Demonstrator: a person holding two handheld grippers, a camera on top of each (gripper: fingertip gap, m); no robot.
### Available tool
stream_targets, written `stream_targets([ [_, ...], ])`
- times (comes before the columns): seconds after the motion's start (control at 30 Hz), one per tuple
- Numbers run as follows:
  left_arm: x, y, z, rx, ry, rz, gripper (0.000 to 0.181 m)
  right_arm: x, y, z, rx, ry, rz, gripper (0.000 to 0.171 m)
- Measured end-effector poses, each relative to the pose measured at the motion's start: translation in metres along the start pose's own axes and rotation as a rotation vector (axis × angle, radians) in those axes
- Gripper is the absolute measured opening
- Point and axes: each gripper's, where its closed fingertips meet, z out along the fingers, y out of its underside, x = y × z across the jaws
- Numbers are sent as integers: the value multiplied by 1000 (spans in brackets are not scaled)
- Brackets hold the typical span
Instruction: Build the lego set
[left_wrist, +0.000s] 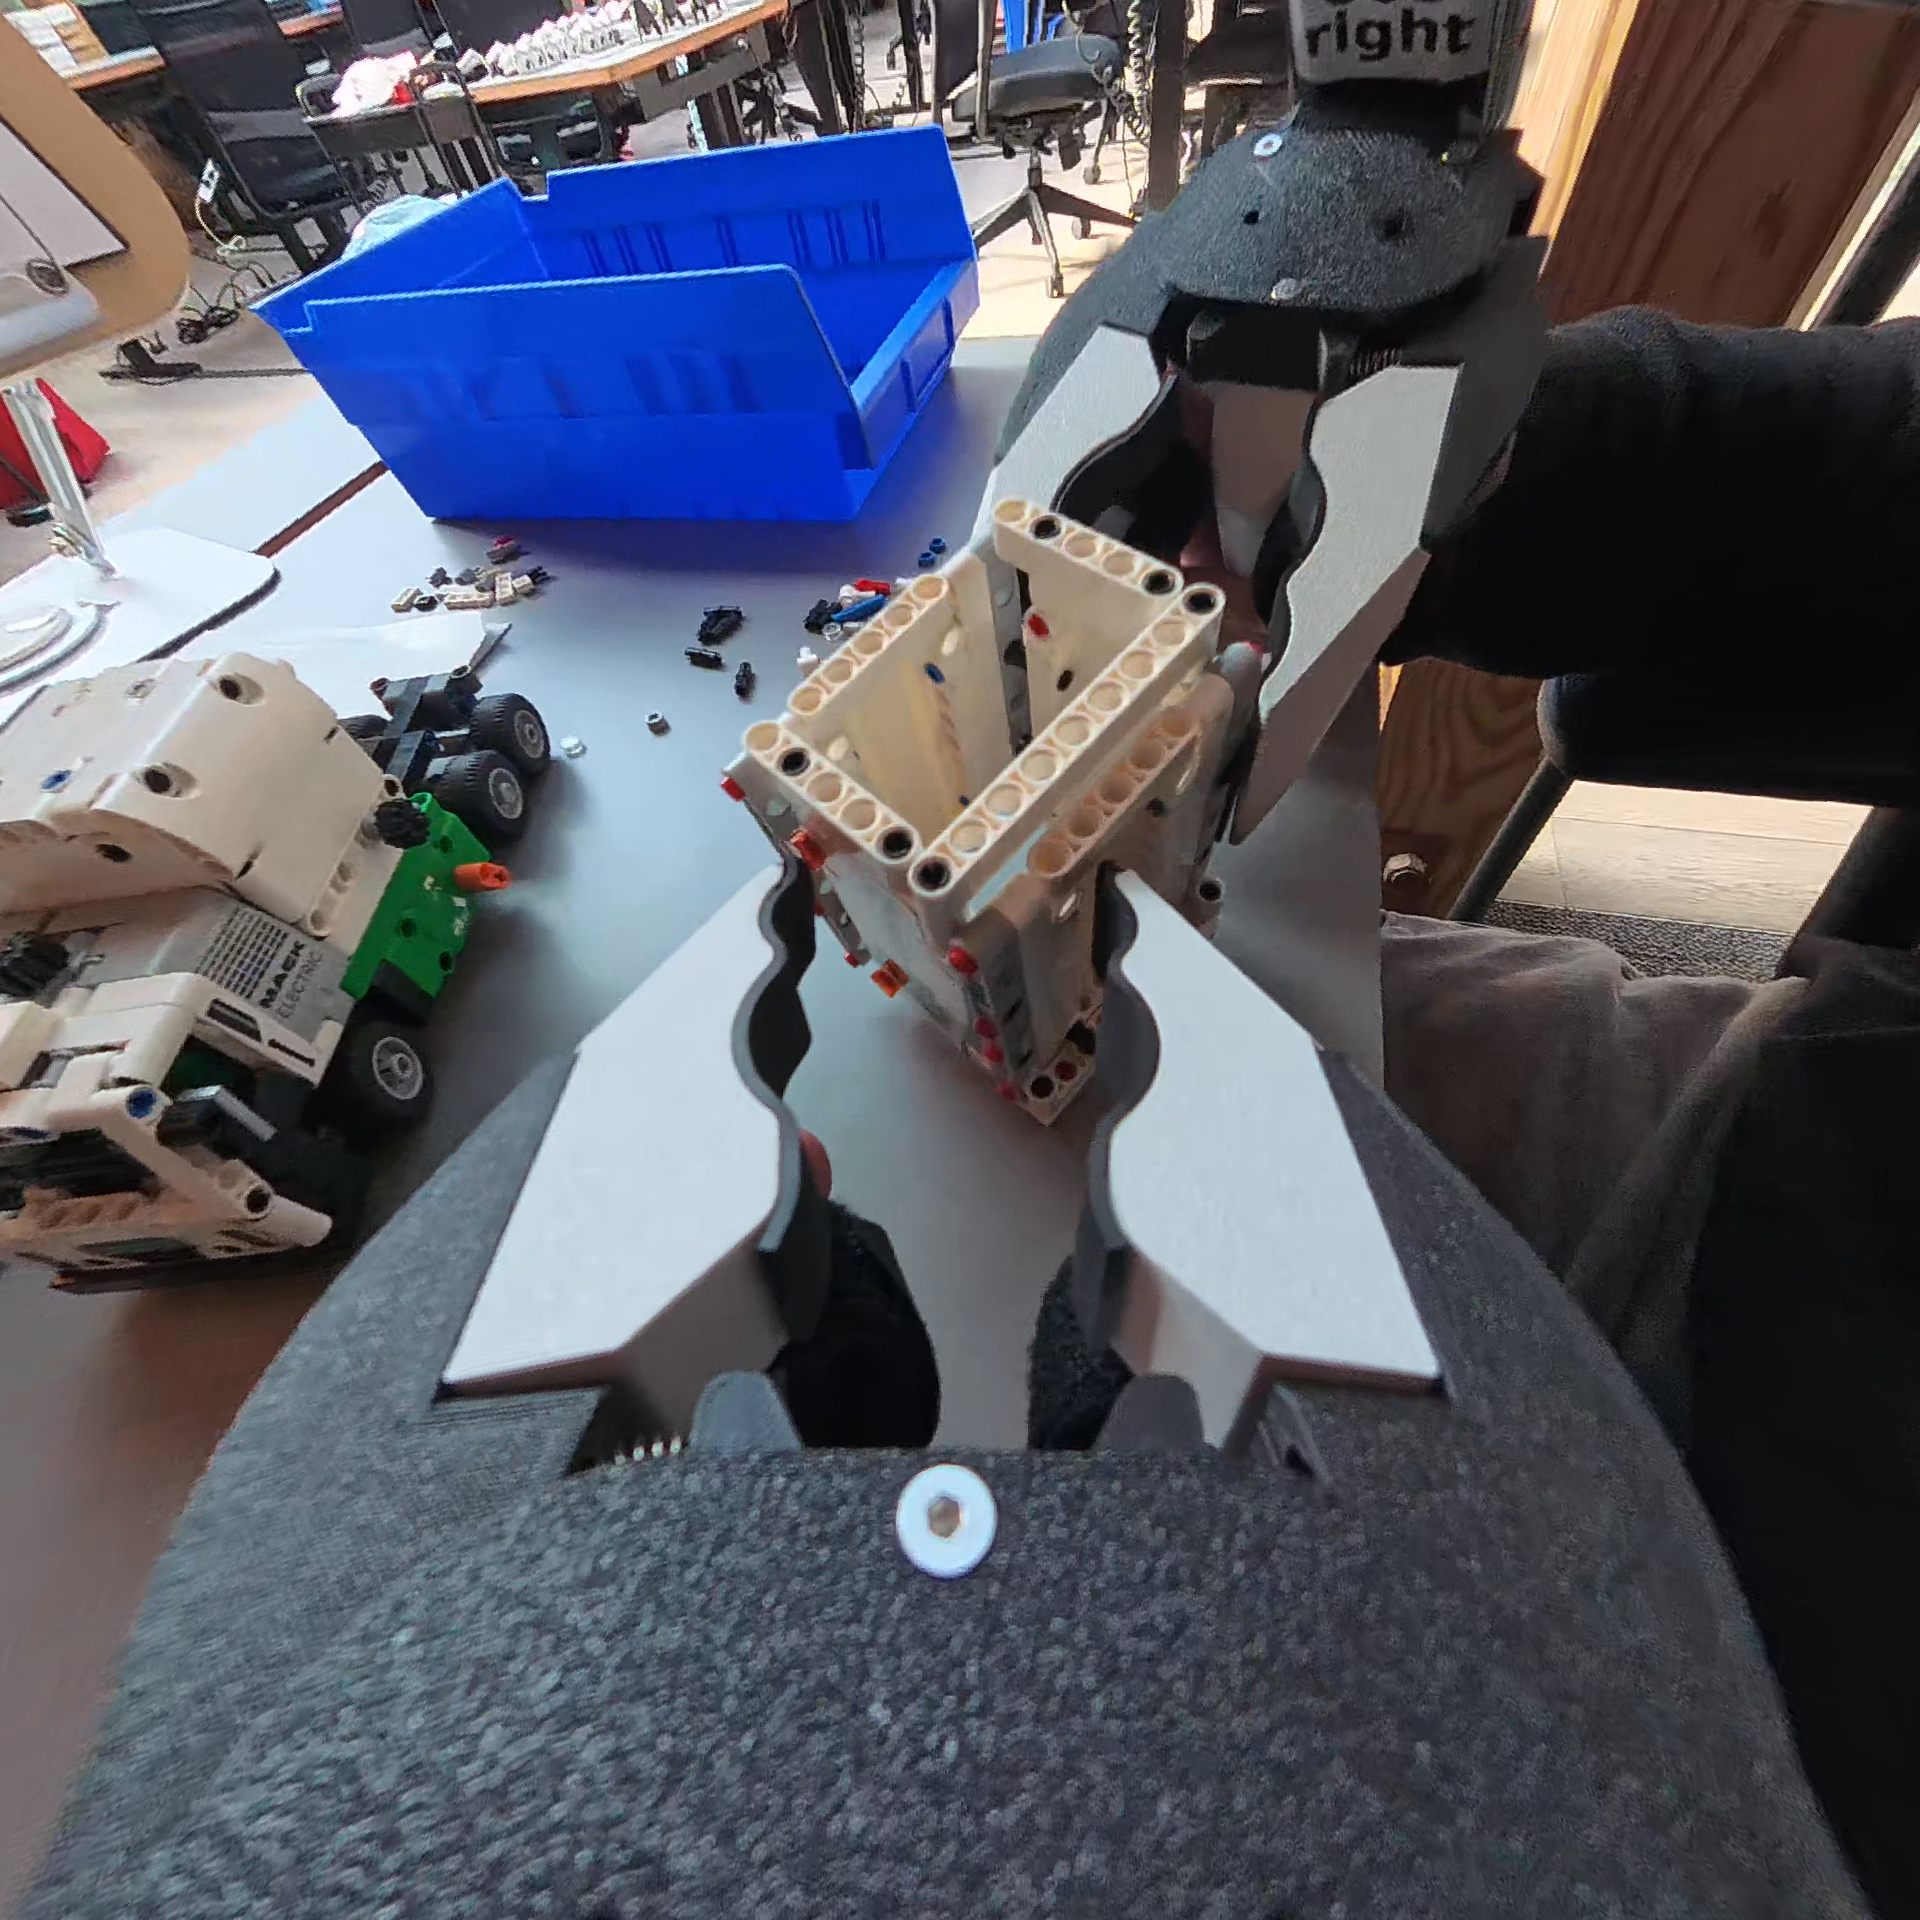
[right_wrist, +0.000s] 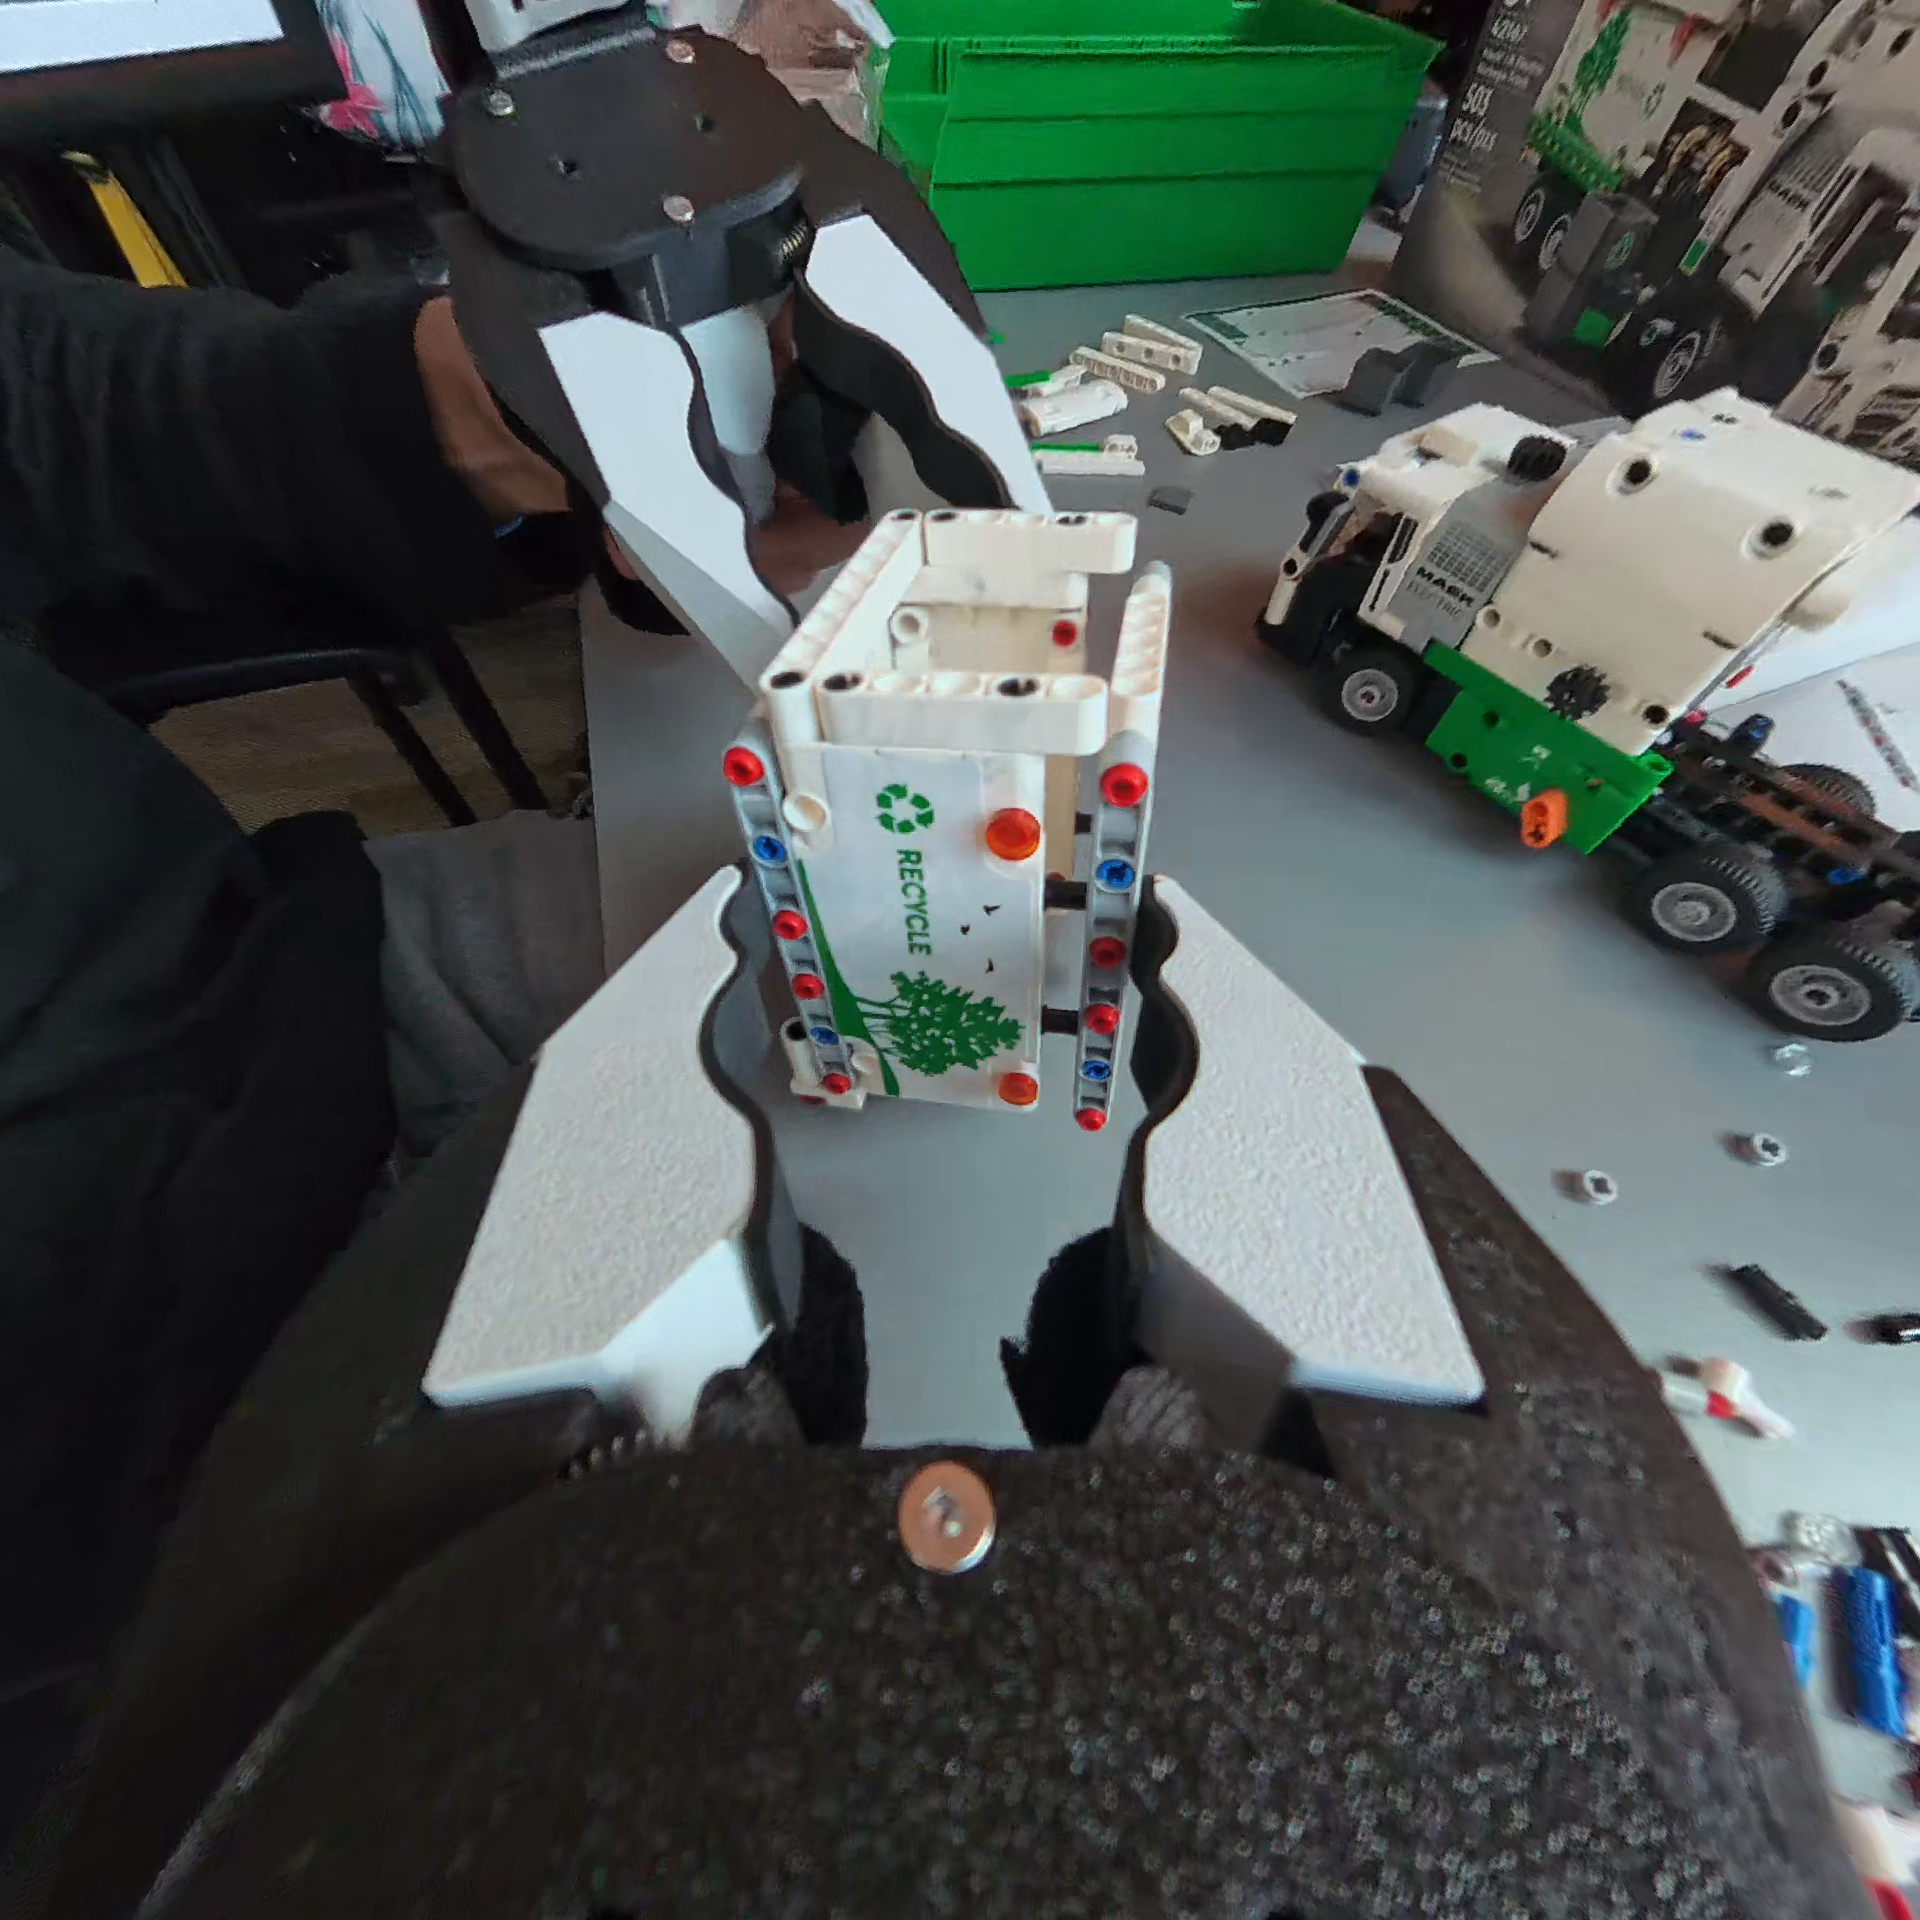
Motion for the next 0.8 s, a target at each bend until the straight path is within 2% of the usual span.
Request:
stream_targets([
  [0.2, 0, 2, 4, 9, 9, -25, 55, 1, 10, 3, -22, -63, 55, 68],
  [0.23, -2, 2, 5, 13, 4, -32, 60, 1, 10, 3, -17, -73, 61, 68],
  [0.37, -8, 6, 10, 18, 4, -32, 99, -1, 8, 5, -11, -98, 67, 68],
  [0.5, 4, 3, 13, 58, 193, -38, 107, -7, 6, 7, -6, -141, 74, 69],
  [0.6, 7, 5, 14, 36, 326, -56, 104, -7, 5, 8, 5, -155, 81, 69],
  [0.73, 9, 13, 13, -8, 439, -33, 75, -9, 5, 8, 17, -180, 100, 68],
  [0.8, 8, 12, 13, -1, 452, -31, 75, -9, 5, 9, 19, -180, 114, 68],
])
